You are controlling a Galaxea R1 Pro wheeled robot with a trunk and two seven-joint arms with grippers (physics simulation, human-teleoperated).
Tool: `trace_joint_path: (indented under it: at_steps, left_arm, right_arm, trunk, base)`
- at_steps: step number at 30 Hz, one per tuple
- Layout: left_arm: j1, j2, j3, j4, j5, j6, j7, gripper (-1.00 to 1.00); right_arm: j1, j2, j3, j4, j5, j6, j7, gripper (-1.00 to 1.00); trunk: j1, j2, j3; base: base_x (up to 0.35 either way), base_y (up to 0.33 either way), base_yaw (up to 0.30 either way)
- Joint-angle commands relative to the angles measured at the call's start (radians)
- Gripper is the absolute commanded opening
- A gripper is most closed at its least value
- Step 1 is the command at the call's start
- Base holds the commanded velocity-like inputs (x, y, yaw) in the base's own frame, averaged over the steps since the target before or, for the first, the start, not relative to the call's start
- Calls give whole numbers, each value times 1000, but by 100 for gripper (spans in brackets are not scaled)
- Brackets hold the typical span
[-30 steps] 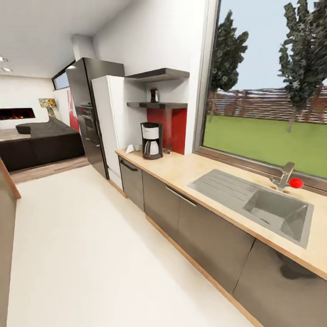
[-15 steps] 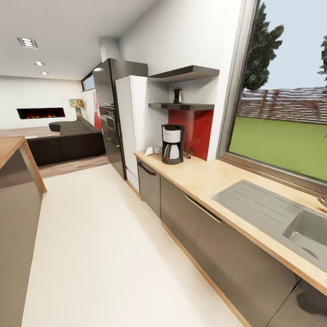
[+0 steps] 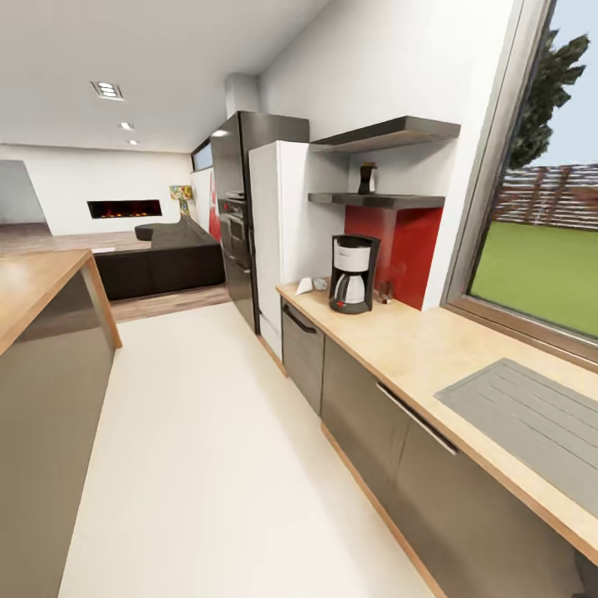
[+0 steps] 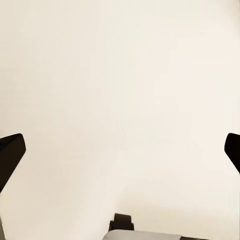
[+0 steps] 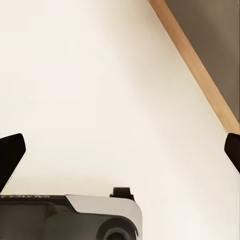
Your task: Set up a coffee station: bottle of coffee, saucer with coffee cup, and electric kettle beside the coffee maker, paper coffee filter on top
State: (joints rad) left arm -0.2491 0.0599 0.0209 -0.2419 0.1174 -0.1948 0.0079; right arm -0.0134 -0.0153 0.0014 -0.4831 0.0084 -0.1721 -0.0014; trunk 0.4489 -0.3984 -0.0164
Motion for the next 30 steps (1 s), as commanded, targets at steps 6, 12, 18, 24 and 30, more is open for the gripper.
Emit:
trace_joint_path:
  at_steps: [6, 12, 18, 24, 30]
  left_arm:
    - [-1, 0, -1, 1, 8, -3, 0, 100]
    - [-1, 0, -1, 1, 8, -3, 0, 100]
    - [-1, 0, -1, 1, 8, -3, 0, 100]
    - [-1, 0, -1, 1, 8, -3, 0, 100]
    - [-1, 0, -1, 1, 8, -3, 0, 100]
  right_arm:
    - [0, 0, 0, 0, 1, -3, 0, 100]
    - [0, -1, 0, 0, 1, -3, 0, 100]
    - [0, 0, 0, 0, 1, -3, 0, 100]
    - [0, 0, 0, 0, 1, -3, 0, 100]
    - [0, -1, 1, 1, 1, -3, 3, 100]
  trunk:
    - [1, -2, 4]
    - [1, -2, 9]
    - [1, -2, 14]
    - [1, -2, 20]
    - [1, -2, 23]
  base:
    - [336, 0, 244]
    - [336, 0, 244]
    - [336, 0, 244]
    - [336, 0, 244]
    - [336, 0, 121]
